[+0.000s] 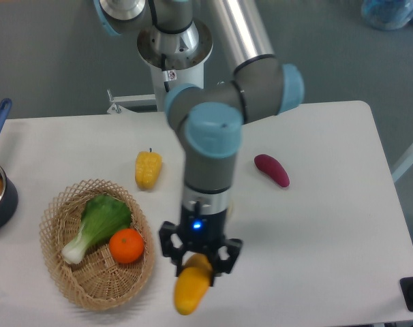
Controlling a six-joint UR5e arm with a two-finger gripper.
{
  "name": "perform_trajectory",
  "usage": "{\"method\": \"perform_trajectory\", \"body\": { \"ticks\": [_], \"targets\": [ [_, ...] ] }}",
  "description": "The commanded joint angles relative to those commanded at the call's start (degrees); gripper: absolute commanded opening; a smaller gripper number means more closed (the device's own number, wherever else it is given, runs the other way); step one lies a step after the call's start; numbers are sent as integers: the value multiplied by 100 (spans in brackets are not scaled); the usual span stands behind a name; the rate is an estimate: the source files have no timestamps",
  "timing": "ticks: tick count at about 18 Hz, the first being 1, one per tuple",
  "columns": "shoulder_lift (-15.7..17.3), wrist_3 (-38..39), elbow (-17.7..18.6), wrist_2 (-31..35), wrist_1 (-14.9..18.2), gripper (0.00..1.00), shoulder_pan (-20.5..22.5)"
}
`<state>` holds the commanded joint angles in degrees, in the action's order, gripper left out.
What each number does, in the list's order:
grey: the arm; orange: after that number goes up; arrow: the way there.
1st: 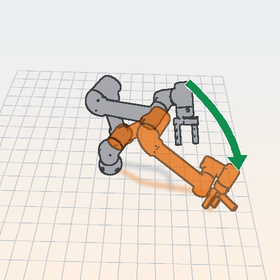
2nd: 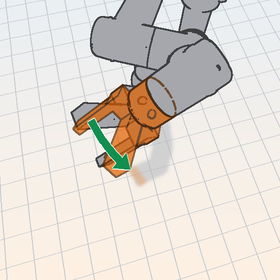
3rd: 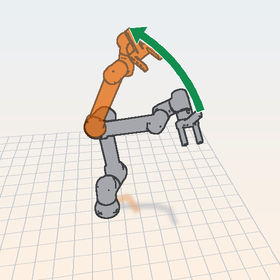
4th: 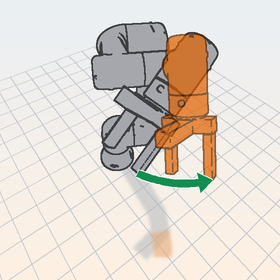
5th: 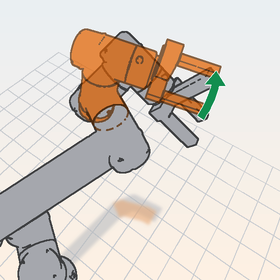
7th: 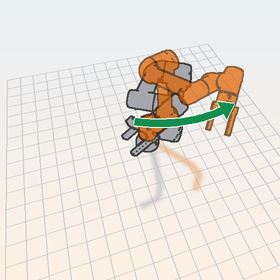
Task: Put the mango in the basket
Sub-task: 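Carry the yellow mango over the wicker basket and lower it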
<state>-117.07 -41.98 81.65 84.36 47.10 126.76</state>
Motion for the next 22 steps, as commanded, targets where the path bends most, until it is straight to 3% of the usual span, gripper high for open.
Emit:
{"method": "perform_trajectory", "body": {
  "ticks": [4, 10, 22],
  "targets": [
    [-35, -100, 157, 54, 9, 10, -423],
    [-88, -416, 448, 72, 1, 10, -679],
    [-562, -381, 457, 54, -70, 10, -969]
  ]
}}
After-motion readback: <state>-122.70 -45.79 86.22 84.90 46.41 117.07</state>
